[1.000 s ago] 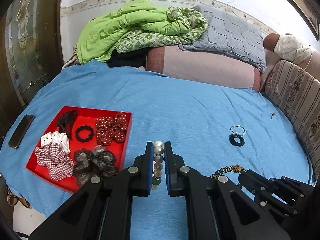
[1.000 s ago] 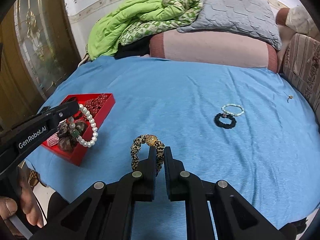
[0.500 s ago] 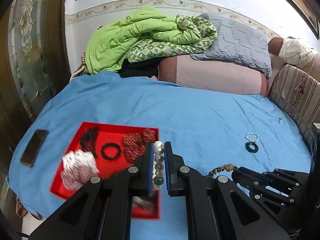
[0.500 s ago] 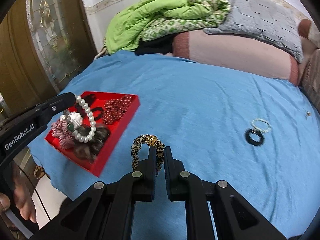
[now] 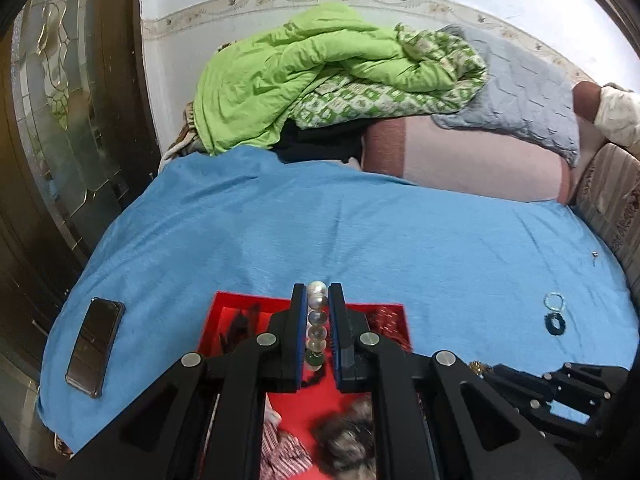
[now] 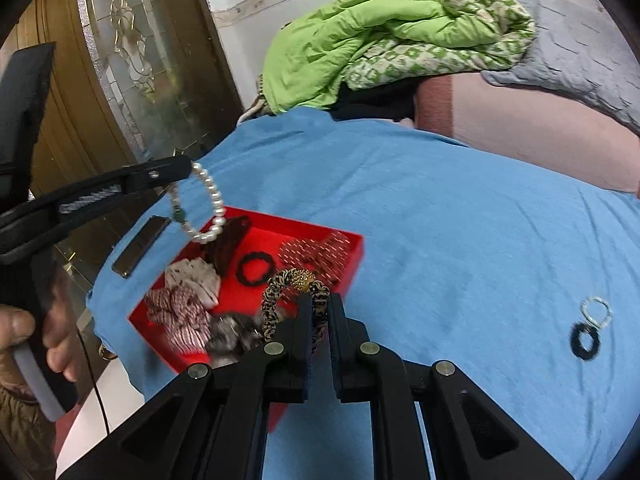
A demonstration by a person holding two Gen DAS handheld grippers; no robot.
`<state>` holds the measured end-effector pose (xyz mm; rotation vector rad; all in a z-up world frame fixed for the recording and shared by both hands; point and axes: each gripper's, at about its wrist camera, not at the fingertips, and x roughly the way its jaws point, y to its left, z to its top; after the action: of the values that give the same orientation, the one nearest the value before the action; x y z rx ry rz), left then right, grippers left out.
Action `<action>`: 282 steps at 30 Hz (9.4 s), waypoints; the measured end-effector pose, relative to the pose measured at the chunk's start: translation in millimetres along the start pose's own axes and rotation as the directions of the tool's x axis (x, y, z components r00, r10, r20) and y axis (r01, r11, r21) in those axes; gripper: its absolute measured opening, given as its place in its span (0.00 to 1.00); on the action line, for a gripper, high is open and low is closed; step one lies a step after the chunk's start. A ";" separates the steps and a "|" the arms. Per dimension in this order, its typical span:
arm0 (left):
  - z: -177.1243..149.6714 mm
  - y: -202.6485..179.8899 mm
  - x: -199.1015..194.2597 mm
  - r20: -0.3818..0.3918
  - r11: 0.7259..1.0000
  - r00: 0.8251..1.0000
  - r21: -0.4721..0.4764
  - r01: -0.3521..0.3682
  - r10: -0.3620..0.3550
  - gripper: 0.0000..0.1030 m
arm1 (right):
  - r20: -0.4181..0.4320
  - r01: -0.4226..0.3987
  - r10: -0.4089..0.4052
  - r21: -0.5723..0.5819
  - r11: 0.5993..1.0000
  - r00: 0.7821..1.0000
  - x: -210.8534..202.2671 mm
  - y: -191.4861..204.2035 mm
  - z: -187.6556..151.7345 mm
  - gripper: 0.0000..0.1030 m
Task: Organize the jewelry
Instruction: 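Carry both bracelets to the red tray and open both tools to drop them, then move both tools back toward the black and pale green bracelets, then grasp the black beaded bracelet with the left tool while the right grasps the pale green bead bracelet, then lift both bracelets and carry them toward the red tray, then lower both bracelets into the red tray and open both tools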
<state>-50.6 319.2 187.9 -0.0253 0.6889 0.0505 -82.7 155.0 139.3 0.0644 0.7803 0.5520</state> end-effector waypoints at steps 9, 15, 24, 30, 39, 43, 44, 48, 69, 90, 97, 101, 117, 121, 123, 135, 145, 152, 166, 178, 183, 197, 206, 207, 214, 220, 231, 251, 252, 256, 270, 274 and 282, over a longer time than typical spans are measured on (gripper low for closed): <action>5.2 25.9 53.6 -0.080 0.998 0.997 -0.057 0.010 -0.015 0.09 | -0.030 -0.069 0.068 -0.010 0.998 0.997 37.1 20.5 13.1 0.09; 0.1 37.5 80.8 -0.120 0.996 0.992 -0.091 0.017 -0.028 0.09 | -0.065 -0.130 0.130 0.001 0.991 0.989 59.4 35.3 12.6 0.09; -18.3 36.3 115.5 -0.163 0.998 0.986 -0.048 -0.050 0.041 0.10 | -0.100 -0.102 0.094 -0.075 0.992 0.990 98.0 61.6 1.5 0.09; -20.3 41.2 118.8 -0.155 0.997 0.987 -0.059 -0.056 0.046 0.10 | -0.126 -0.079 0.068 -0.084 0.993 0.990 112.2 63.4 -10.2 0.09; -19.4 46.9 109.7 -0.134 0.995 0.990 -0.091 -0.050 0.038 0.41 | -0.132 -0.074 0.062 -0.089 0.993 0.989 117.0 63.5 -8.2 0.30; -15.8 46.5 99.9 -0.121 0.995 0.992 -0.093 -0.042 0.030 0.41 | -0.111 -0.073 0.064 -0.083 0.994 0.992 109.0 61.8 -8.5 0.45; -14.6 45.4 96.4 -0.115 0.995 0.993 -0.089 -0.043 0.033 0.41 | -0.109 -0.072 0.063 -0.086 0.994 0.992 107.2 61.8 -8.1 0.45; -10.7 40.4 83.4 -0.095 0.996 0.994 -0.076 -0.053 0.045 0.41 | -0.094 -0.070 0.061 -0.096 0.993 0.994 96.1 62.3 -8.4 0.45; -20.8 -39.4 -26.0 0.050 0.995 0.995 0.058 -0.083 0.081 0.55 | -0.009 -0.005 0.005 -0.051 0.999 1.000 0.2 17.2 -32.0 0.50; -69.8 -184.5 -62.5 0.017 0.972 0.999 0.230 0.044 -0.050 0.63 | 0.000 0.190 -0.193 0.176 0.966 0.981 -93.9 -127.8 -108.6 0.52; -79.4 -216.5 -40.3 -0.015 0.970 0.998 0.236 0.056 -0.055 0.63 | -0.033 0.296 -0.299 0.273 0.915 0.954 -120.5 -200.6 -136.5 0.53; -81.5 -233.8 -19.6 -0.074 0.969 0.993 0.223 0.110 -0.096 0.63 | -0.050 0.334 -0.338 0.340 0.879 0.940 -132.8 -238.1 -146.4 0.53; -82.1 -324.4 86.4 -0.274 0.930 0.924 0.178 0.321 -0.267 0.62 | -0.074 0.389 -0.388 0.337 0.858 0.919 -96.6 -306.8 -109.8 0.53; -79.7 -343.8 116.8 -0.315 0.921 0.900 0.148 0.361 -0.302 0.54 | -0.086 0.367 -0.359 0.318 0.874 0.929 -76.2 -325.5 -89.3 0.53; -79.8 -353.9 132.9 -0.337 0.917 0.890 0.144 0.371 -0.307 0.44 | -0.097 0.353 -0.340 0.315 0.881 0.936 -64.4 -336.0 -80.8 0.53; -87.8 -377.6 173.3 -0.351 0.914 0.877 0.117 0.389 -0.328 0.36 | -0.143 0.353 -0.324 0.293 0.889 0.935 -10.8 -371.5 -62.0 0.53; -97.4 -397.2 168.5 -0.281 0.931 0.931 0.213 0.298 -0.233 0.24 | -0.137 0.386 -0.363 0.216 0.897 0.922 6.2 -368.0 -57.7 0.41; -86.6 -377.9 157.2 -0.319 0.927 0.900 0.132 0.352 -0.297 0.07 | -0.128 0.418 -0.400 0.180 0.891 0.908 3.1 -361.9 -53.7 0.07; -84.4 -332.2 79.7 -0.252 0.927 0.902 0.043 0.373 -0.351 0.07 | -0.028 0.353 -0.360 0.272 0.895 0.933 -68.5 -318.7 -66.8 0.07; -98.6 -289.2 9.8 -0.169 0.946 0.934 0.032 0.324 -0.314 0.07 | 0.026 0.308 -0.328 0.284 0.908 0.944 -115.7 -257.9 -91.0 0.07; -104.5 -275.9 -17.8 -0.138 0.951 0.944 0.034 0.308 -0.300 0.07 | 0.041 0.286 -0.309 0.279 0.917 0.950 -128.9 -229.2 -99.9 0.07; -111.5 -257.5 -67.8 -0.054 0.967 0.970 0.085 0.240 -0.236 0.07 | 0.074 0.272 -0.295 0.229 0.935 0.953 -150.8 -166.1 -112.6 0.07; -114.4 -243.4 -77.1 -0.033 0.974 0.977 0.071 0.215 -0.213 0.07 | 0.065 0.289 -0.309 0.211 0.934 0.949 -155.4 -150.9 -114.0 0.07; -114.4 -242.8 -77.3 -0.032 0.975 0.977 0.069 0.212 -0.210 0.07 | 0.063 0.294 -0.312 0.204 0.934 0.948 -155.0 -148.5 -114.3 0.07; -116.8 -232.8 -78.4 -0.029 0.980 0.981 0.054 0.194 -0.192 0.07 | 0.066 0.322 -0.335 0.158 0.934 0.940 -155.3 -132.2 -113.9 0.07; -117.2 -224.2 -83.6 -0.013 0.984 0.986 0.061 0.165 -0.164 0.07 | 0.080 0.350 -0.360 0.121 0.929 0.929 -157.8 -118.3 -111.8 0.07; -116.9 -205.3 -92.6 0.008 0.990 0.992 0.055 0.129 -0.129 0.07 | 0.091 0.351 -0.355 0.057 0.934 0.930 -153.3 -92.3 -106.3 0.07; -119.1 -147.0 -87.1 0.012 0.997 0.997 -0.029 0.073 -0.073 0.07 | 0.051 0.331 -0.329 -0.044 0.942 0.943 -123.2 -56.1 -93.9 0.07; -119.3 -143.7 -86.2 0.011 0.997 0.998 -0.034 0.069 -0.069 0.07 | 0.048 0.330 -0.328 -0.048 0.943 0.943 -121.2 -54.5 -93.2 0.07; -119.9 -130.1 -82.4 0.006 0.997 0.999 -0.056 0.051 -0.050 0.07 | 0.040 0.322 -0.320 -0.065 0.944 0.947 -113.6 -47.7 -89.5 0.07; -121.9 -83.2 -71.9 -0.013 0.993 1.000 -0.115 -0.024 0.022 0.07 | 0.029 0.261 -0.259 -0.113 0.959 0.965 -86.9 -17.5 -73.7 0.07; -119.5 -69.1 -71.5 -0.014 0.992 0.999 -0.113 -0.051 0.050 0.07 | 0.022 0.219 -0.218 -0.116 0.969 0.976 -76.4 -6.9 -65.1 0.07; -102.5 -35.4 -64.8 -0.011 0.993 0.997 -0.092 -0.075 0.075 0.07 | 0.035 0.118 -0.113 -0.157 0.981 0.993 -58.3 22.3 -43.4 0.07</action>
<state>-163.7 277.2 150.2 -0.0888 0.6950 0.1546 -156.0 139.0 151.7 -0.1202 0.7078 0.5003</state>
